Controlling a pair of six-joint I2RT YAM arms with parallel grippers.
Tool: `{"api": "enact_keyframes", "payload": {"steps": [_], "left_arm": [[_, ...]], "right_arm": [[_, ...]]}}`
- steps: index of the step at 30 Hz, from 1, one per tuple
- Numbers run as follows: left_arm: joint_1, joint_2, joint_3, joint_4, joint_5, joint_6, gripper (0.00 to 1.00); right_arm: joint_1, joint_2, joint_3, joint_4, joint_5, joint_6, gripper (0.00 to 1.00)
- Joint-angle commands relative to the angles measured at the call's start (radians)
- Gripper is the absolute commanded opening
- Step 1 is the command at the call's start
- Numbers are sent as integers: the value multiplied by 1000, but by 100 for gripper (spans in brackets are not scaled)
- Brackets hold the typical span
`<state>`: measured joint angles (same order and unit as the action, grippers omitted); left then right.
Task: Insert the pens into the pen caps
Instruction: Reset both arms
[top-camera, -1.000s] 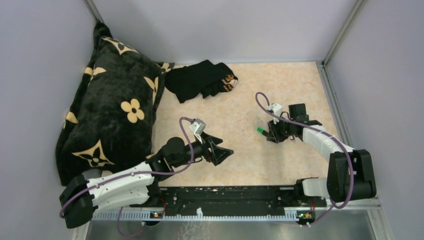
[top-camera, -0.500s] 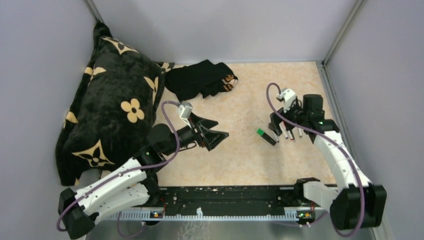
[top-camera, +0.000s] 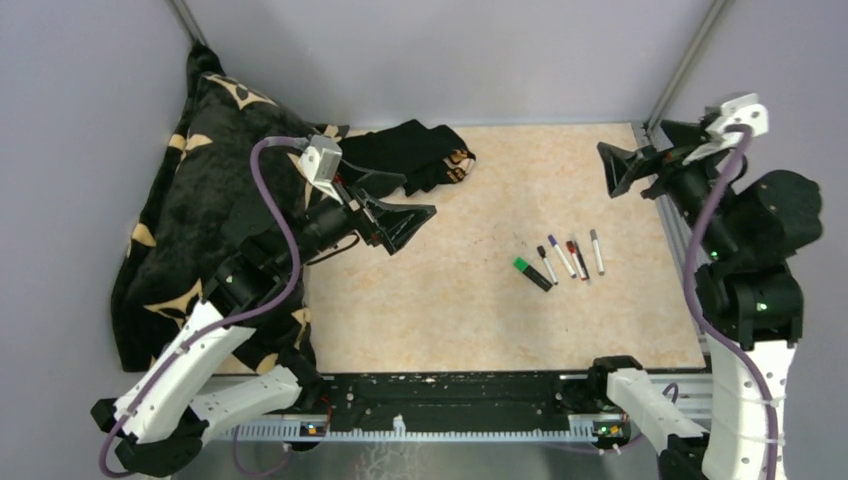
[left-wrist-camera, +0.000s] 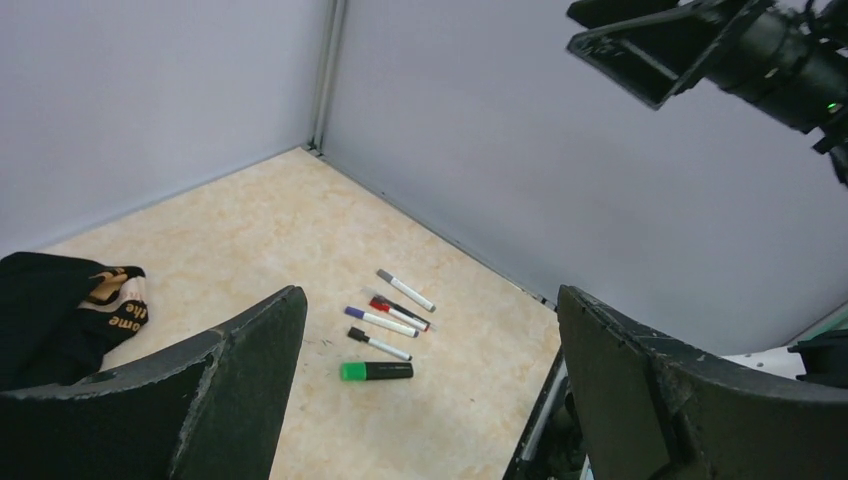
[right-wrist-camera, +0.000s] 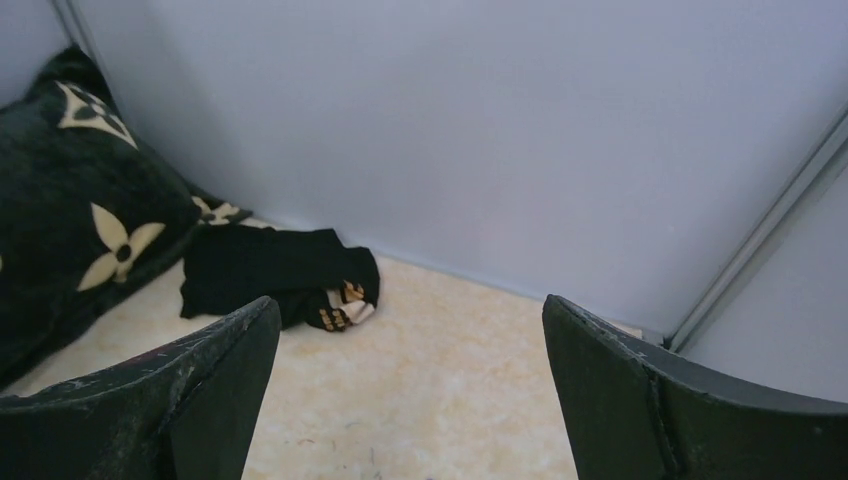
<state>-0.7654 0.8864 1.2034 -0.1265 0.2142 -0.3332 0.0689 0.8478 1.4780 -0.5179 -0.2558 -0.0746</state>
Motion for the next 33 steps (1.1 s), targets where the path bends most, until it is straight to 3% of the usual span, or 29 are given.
{"api": "enact_keyframes", "payload": {"steps": [1, 12, 33], "left_arm": [[6, 1, 101, -166, -36, 79, 99], [6, -43, 217, -253, -40, 89, 99], [6, -119, 120, -252, -62, 82, 99]], "right_arm": [[-5, 42, 142, -108, -65, 117, 99], [-5, 107, 303, -163, -173, 148, 99], [-5, 111, 328, -180, -148, 133, 99]]}}
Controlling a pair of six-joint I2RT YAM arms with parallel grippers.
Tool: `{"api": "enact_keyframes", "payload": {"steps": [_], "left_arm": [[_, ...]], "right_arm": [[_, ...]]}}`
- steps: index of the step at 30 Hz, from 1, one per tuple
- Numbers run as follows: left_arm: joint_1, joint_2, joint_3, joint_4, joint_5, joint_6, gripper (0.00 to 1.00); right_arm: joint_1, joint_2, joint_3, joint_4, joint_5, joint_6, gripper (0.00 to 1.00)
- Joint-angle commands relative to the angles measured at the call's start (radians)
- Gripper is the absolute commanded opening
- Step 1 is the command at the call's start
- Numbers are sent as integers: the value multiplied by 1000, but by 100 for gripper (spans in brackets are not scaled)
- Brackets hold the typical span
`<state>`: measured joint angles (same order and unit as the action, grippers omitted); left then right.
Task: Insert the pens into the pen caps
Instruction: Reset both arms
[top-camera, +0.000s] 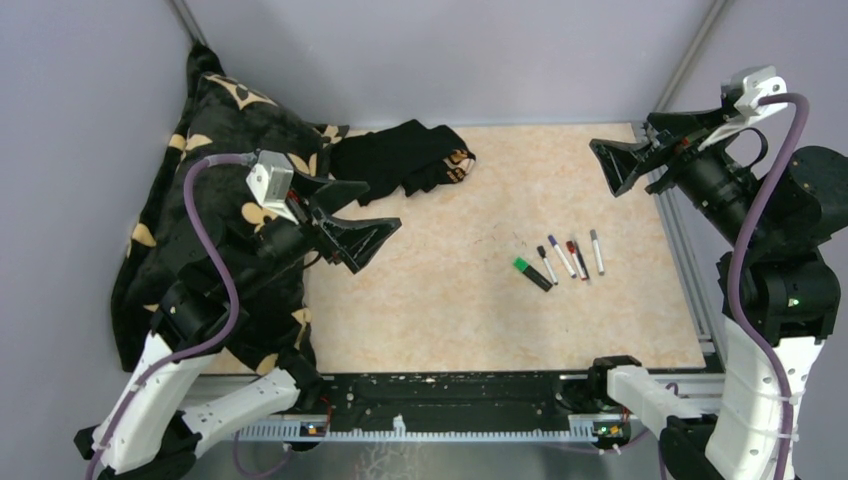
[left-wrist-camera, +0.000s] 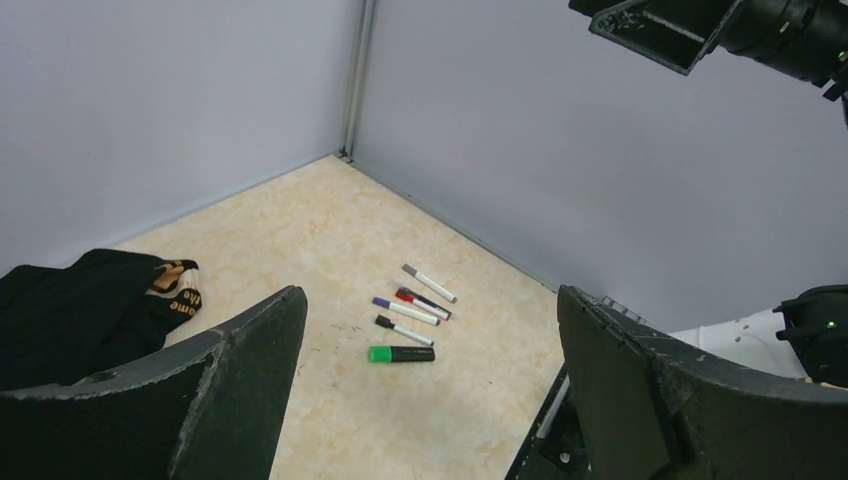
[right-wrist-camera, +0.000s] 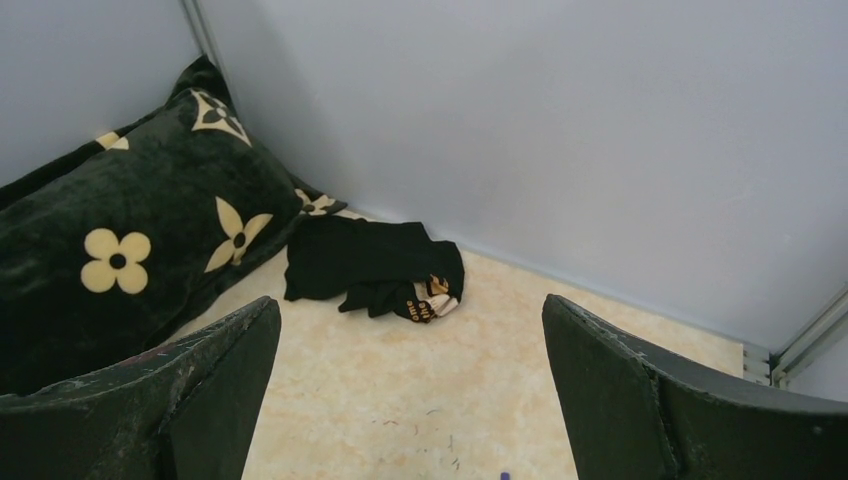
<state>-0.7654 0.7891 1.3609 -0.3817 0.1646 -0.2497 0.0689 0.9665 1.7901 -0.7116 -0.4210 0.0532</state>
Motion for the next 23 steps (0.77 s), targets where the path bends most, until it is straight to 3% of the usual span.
{"api": "enact_keyframes", "payload": {"steps": [1, 23], "left_arm": [[6, -28, -45, 5, -13, -4, 99], [6, -54, -96, 11, -29, 7, 99]], "right_arm": [[-5, -8, 16, 14, 18, 8, 99], [-5, -11, -11, 17, 27, 0, 99]]}}
